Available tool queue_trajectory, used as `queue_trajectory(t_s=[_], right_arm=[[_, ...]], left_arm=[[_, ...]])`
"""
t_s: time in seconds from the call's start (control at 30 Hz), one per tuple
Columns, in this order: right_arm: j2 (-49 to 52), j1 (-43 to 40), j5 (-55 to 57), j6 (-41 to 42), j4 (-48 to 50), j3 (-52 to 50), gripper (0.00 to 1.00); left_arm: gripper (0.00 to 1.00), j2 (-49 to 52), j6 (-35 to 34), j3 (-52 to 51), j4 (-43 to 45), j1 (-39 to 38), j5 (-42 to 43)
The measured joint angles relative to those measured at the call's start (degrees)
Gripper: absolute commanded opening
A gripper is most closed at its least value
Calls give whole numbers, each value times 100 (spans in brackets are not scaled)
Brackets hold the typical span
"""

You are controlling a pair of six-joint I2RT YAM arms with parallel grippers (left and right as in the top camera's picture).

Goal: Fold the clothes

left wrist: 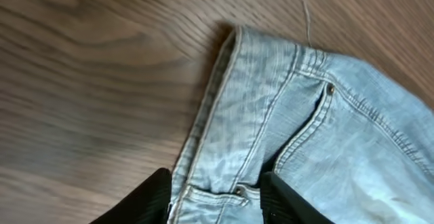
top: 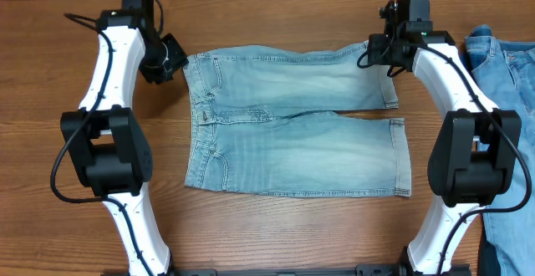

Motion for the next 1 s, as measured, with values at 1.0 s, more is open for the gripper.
queue_trajectory(t_s=[1.0], right_arm=[[11, 0, -127, -190, 306, 0, 47]], left_arm=[[49, 452, 87, -809, 1832, -24, 50]])
